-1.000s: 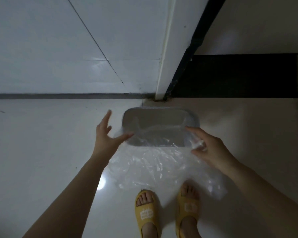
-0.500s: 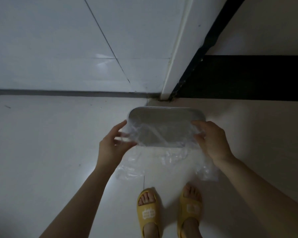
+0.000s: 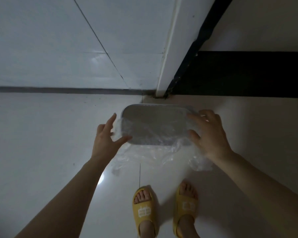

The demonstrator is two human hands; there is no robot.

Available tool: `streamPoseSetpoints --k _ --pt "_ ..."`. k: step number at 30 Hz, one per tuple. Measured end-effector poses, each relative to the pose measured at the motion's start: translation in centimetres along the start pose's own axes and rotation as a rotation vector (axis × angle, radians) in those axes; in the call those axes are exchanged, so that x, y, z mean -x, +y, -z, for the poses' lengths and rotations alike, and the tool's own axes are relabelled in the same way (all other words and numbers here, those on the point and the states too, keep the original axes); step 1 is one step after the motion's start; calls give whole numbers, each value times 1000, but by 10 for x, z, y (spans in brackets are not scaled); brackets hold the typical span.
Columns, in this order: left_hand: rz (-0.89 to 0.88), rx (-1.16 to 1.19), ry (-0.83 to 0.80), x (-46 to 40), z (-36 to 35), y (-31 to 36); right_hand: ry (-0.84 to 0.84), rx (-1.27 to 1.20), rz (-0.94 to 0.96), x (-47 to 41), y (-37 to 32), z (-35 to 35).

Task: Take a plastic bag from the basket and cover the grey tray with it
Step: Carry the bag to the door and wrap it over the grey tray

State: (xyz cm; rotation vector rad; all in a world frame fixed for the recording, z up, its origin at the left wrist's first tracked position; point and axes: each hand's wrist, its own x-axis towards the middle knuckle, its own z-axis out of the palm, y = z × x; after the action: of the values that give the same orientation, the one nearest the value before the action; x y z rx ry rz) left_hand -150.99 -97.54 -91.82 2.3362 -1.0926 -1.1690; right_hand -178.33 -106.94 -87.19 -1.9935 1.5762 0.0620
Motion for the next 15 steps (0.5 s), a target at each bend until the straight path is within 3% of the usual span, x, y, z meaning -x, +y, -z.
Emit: streamPoseSetpoints --k 2,6,8,12,15 --pt "29 73 -55 16 7 -1 -11 -138 -27 11 7 14" --pt "35 101 -168 50 10 -10 -287 -308 -242 28 17 23" --pt "45 116 -163 61 8 -14 -370 -353 -252 35 20 19" --pt "40 108 -103 63 4 -17 -357 -354 -167 43 26 0" --pt "18 88 -63 53 3 -14 -299 -178 -61 40 24 -8"
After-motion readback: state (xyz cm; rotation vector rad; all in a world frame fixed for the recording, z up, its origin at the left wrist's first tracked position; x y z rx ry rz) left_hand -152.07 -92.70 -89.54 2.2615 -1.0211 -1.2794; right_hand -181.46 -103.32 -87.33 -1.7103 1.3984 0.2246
